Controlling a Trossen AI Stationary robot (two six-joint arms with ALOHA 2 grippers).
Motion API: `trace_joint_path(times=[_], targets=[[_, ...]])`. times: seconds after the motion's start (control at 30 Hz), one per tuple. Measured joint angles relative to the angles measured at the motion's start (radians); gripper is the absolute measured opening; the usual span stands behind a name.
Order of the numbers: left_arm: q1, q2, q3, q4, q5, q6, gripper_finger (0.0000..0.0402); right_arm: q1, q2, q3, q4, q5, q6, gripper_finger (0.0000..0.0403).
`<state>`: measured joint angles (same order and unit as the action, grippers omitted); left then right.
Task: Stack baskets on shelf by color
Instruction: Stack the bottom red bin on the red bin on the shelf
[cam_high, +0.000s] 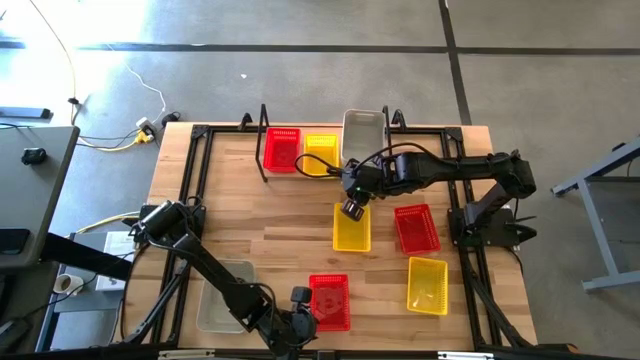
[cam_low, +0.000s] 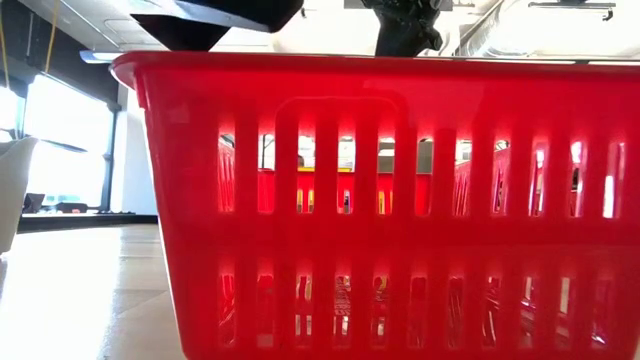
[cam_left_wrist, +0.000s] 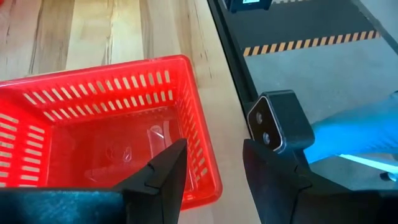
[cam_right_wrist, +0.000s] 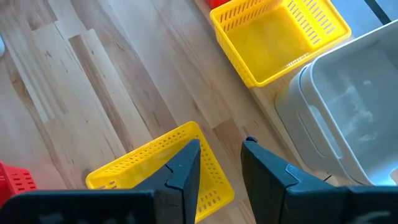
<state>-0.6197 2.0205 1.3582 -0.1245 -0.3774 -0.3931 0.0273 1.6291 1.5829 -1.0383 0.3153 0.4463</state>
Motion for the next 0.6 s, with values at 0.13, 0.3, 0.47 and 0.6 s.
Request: trace_joint_path(times=[0.13, 0.3, 0.47, 0.6], targets=[[0.0, 0.0, 0.0, 0.002, 0.007, 0.0, 0.0146, 0.0, 0.0, 0.0, 0.003, 0.0, 0.0, 0.0103], [-0.004, 0.018, -0.002, 0.011, 0.009, -0.006, 0.0146, 0.0, 0.0, 0.0, 0.005, 0.0, 0.0, 0.0103], [-0.004, 0.041, 0.006, -0.006, -0.006, -0.011, 0.0146, 0.0, 0.0, 0.0, 0.012, 0.001, 0.0, 0.0103], [0.005, 0.052, 0.023, -0.011, 0.007, 0.002, 0.0146, 0.0, 0.0, 0.0, 0.013, 0.004, 0.0, 0.0103]])
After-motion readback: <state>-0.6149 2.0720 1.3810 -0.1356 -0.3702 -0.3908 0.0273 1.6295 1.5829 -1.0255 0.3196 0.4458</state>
